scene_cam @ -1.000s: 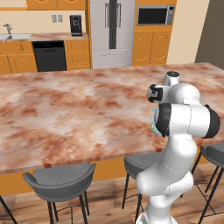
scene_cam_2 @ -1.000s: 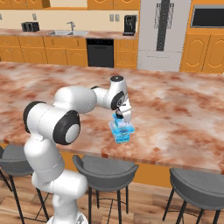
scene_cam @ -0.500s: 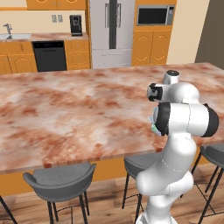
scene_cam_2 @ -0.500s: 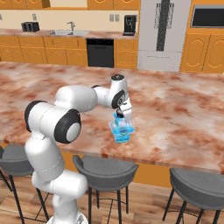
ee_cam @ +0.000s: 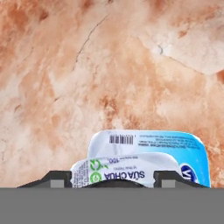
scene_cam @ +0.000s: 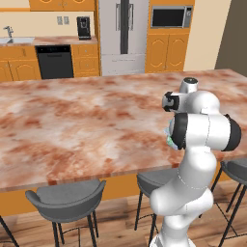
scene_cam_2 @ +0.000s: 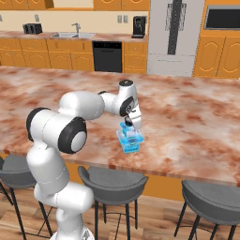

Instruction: Stack the yogurt containers by placing the smaller containers on top of the larger containers.

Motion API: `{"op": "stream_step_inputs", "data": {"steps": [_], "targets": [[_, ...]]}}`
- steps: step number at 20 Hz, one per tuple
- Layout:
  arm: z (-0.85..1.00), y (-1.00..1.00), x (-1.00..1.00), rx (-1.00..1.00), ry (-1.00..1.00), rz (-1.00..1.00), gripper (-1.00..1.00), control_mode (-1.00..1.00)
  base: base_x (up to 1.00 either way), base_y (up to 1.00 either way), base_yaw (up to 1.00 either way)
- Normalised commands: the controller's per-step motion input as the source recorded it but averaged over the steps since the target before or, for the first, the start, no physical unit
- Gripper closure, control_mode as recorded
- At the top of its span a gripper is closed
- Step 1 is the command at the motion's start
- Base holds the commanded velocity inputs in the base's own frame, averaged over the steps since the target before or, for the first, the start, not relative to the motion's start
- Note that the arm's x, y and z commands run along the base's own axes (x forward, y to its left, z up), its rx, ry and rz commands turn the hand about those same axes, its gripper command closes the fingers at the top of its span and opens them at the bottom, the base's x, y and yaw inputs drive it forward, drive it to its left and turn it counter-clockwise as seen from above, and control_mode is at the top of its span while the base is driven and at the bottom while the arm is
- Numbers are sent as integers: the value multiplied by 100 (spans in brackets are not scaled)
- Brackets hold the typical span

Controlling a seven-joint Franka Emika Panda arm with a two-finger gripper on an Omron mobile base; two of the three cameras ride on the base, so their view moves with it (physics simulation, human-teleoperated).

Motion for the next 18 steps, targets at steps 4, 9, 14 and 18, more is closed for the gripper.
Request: {"op": "stream_step_inputs", "data": {"steps": [4,9,14,18], "targets": [[0,0,0,0,0,0,-100,-100,0,0,0],[0,0,0,0,0,0,-100,-100,0,0,0],[0,0,0,0,0,0,-100,-100,0,0,0],[11,0,0,0,1,0,-100,-100,0,0,0]]}}
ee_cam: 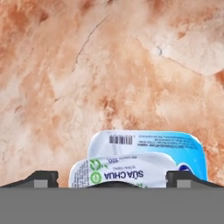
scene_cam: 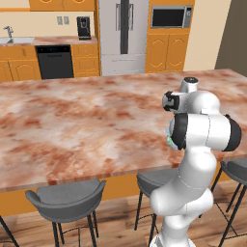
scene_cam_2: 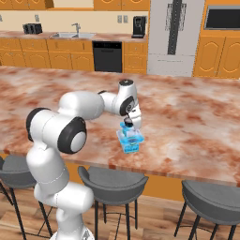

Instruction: Stack the yogurt containers by placing the smaller containers on top of the larger containers.

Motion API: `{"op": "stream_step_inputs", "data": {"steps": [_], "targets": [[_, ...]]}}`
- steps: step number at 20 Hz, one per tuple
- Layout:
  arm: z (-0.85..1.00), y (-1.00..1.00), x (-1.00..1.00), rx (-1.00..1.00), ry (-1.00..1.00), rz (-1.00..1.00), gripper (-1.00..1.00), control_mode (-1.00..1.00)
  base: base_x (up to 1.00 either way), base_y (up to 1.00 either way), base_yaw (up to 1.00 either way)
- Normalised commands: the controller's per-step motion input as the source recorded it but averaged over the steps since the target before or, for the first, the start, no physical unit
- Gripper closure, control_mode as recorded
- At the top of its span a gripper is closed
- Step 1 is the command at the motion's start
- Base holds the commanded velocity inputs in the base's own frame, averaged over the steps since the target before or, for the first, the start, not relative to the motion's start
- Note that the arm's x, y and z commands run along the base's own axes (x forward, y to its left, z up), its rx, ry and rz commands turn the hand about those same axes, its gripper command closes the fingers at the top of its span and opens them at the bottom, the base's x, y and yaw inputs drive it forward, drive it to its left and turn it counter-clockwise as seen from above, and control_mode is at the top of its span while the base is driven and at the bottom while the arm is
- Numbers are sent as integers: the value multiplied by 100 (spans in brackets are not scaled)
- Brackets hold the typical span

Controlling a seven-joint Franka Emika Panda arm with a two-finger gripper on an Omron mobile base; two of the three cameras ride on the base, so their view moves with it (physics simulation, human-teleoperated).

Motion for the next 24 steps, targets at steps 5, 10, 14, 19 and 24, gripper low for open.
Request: {"op": "stream_step_inputs", "data": {"steps": [5,10,14,19,24], "targets": [[32,0,0,2,0,0,-100,-100,0,0,0],[34,0,0,3,0,-1,-100,-100,0,0,0],[40,-4,-2,6,0,-1,-100,-100,0,0,0],[44,-8,-15,7,-4,0,-100,-100,0,0,0],[40,-12,-40,6,-13,0,-100,-100,0,0,0]]}}
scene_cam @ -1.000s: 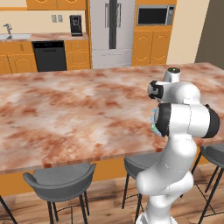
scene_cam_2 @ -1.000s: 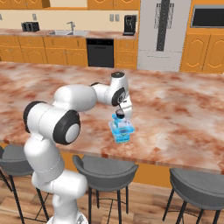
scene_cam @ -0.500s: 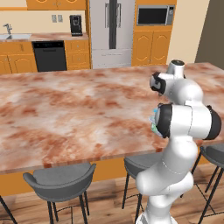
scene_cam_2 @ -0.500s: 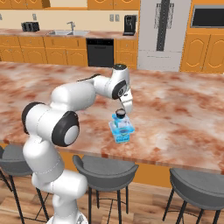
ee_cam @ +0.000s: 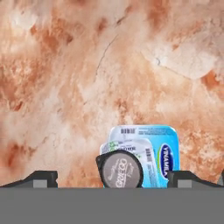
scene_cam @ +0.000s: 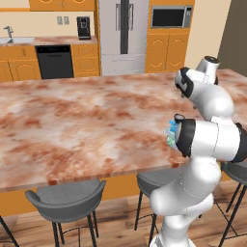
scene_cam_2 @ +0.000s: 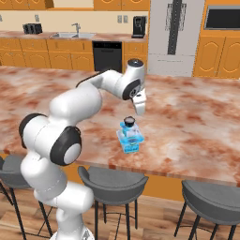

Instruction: Stack the yogurt containers by placing the smaller containers on top of the larger containers.

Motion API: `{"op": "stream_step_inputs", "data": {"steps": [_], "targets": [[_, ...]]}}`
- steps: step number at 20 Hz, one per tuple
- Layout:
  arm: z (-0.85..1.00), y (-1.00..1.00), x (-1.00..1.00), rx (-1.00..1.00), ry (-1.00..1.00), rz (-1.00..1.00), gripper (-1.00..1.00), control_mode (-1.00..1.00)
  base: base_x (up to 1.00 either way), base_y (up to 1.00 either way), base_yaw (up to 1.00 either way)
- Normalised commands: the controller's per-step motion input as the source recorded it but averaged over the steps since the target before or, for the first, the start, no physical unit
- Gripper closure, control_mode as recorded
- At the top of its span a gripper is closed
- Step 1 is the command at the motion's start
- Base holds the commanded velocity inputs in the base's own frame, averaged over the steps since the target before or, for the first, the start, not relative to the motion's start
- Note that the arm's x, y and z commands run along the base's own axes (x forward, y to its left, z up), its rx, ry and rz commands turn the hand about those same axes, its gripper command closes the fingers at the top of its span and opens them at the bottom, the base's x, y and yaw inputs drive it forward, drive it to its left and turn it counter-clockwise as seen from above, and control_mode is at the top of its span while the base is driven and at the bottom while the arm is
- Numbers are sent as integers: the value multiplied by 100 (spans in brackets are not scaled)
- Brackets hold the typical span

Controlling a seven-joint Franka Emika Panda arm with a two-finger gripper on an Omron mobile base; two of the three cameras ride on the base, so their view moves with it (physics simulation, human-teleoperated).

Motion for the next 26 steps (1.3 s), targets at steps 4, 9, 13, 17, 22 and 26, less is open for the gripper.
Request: {"op": "stream_step_inputs", "data": {"steps": [4,9,13,17,22,26], "targets": [[35,-1,-59,2,-21,0,-100,-100,0,0,0],[28,0,-67,0,-26,2,-100,-100,0,0,0],[31,-1,-70,2,-32,4,-100,-100,0,0,0],[32,-7,-62,5,-34,7,-100,-100,0,0,0],[43,-11,-65,5,-30,7,-100,-100,0,0,0],[45,-11,-61,5,-28,6,-100,-100,0,0,0]]}}
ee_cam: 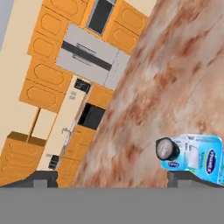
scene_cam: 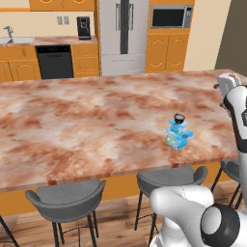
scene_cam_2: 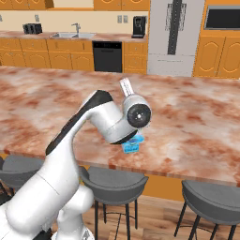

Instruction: Stack the yogurt containers by placing the smaller containers on top of the larger containers.

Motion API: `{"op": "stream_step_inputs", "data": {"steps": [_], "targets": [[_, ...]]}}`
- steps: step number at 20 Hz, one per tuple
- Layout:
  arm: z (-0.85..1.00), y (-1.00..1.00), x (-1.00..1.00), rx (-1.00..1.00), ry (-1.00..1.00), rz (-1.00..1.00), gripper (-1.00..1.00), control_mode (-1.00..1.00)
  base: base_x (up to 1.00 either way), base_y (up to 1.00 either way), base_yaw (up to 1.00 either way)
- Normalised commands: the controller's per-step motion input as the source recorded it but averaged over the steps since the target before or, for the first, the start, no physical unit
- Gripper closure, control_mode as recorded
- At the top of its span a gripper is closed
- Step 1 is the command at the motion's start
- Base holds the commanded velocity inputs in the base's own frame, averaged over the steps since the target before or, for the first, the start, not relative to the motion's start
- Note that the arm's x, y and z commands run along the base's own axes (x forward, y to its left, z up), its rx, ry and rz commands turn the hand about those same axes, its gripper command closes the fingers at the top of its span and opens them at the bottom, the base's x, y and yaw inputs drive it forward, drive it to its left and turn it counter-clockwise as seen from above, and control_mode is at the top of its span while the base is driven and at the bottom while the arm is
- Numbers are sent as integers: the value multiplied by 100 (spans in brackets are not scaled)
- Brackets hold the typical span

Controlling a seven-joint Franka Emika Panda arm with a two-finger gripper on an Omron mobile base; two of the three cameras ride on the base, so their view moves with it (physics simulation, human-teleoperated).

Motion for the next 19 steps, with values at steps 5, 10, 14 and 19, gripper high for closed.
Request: {"op": "stream_step_inputs", "data": {"steps": [5,10,14,19], "targets": [[44,-13,-57,6,-26,6,-100,-100,0,0,0],[42,-19,-57,7,-22,5,-100,-100,0,0,0],[38,-28,-56,7,-16,4,-100,-100,0,0,0],[29,-51,-48,8,-9,1,-100,-100,0,0,0]]}}
